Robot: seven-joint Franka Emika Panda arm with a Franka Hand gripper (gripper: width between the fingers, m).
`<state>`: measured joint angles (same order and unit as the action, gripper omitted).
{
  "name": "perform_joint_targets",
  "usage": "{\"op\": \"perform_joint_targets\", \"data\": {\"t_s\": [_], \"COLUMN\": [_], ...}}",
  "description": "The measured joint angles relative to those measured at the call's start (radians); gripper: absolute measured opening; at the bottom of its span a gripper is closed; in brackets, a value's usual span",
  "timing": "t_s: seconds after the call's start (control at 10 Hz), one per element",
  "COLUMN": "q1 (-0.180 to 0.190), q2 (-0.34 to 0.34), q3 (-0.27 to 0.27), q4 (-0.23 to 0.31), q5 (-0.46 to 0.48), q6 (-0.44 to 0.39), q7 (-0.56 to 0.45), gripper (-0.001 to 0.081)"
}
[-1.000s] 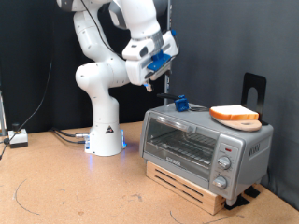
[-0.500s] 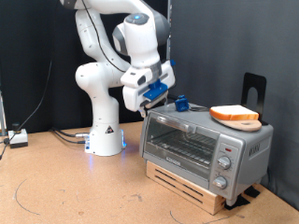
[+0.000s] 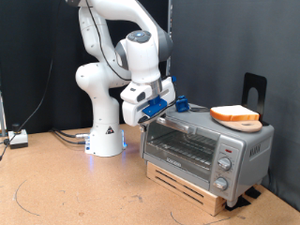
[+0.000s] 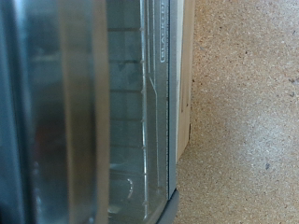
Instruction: Make a piece of toast with the oven
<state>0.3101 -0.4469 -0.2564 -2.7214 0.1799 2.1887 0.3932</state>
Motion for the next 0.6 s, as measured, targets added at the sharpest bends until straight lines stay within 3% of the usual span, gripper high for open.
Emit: {"op": "perform_joint_targets", "data": {"t_s": [0.2,0.6], "q1": [-0.016,-0.129], "q2": [0.003,0.065], "q3": [-0.007,-0.016], "q4": [0.003,0.001], "q5": [-0.014,-0.150], "q6": [0.000,0.013], "q7": [0.005,0.040], "gripper": [0.0809,0.0809]}}
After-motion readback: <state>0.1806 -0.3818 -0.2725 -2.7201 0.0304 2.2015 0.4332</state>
